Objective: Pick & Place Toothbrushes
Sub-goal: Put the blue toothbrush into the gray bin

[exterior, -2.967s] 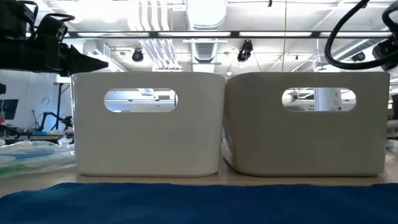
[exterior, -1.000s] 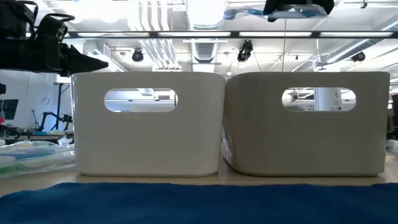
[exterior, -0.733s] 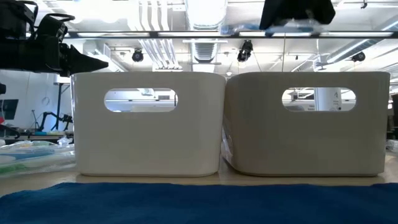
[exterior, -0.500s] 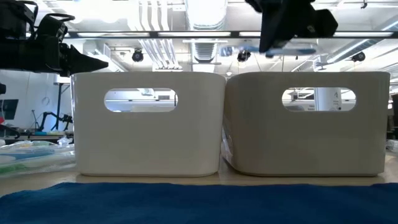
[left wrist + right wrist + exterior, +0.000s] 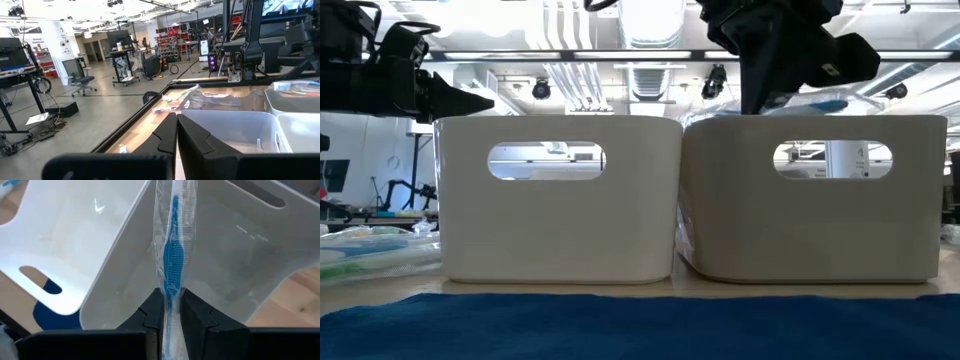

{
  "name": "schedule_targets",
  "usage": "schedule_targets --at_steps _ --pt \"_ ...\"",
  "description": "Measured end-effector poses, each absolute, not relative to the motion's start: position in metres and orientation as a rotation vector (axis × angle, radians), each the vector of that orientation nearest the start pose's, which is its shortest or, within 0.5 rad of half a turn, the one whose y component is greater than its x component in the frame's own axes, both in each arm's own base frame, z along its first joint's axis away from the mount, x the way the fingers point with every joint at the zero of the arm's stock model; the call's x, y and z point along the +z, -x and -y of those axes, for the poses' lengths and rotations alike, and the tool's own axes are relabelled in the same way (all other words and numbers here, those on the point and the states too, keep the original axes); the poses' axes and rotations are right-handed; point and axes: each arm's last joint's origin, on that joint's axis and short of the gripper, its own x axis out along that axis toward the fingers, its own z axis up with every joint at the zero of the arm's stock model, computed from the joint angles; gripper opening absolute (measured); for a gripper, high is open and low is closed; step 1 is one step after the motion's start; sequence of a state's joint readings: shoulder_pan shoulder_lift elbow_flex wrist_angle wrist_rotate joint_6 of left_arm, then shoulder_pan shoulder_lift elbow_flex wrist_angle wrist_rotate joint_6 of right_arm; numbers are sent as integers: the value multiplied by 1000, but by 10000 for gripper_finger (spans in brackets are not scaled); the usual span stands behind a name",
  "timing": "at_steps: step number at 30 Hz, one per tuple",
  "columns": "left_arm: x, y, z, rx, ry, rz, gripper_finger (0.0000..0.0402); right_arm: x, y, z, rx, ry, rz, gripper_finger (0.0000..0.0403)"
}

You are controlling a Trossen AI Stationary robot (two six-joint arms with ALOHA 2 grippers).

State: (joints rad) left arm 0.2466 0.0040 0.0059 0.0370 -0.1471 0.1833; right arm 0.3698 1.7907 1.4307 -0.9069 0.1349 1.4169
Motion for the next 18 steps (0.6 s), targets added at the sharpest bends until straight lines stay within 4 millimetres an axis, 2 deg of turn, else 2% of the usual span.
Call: schedule_targets --at_steps 18 --pt "169 -93 -28 396 -183 3 18 224 -338 -129 -626 -865 -1201 37"
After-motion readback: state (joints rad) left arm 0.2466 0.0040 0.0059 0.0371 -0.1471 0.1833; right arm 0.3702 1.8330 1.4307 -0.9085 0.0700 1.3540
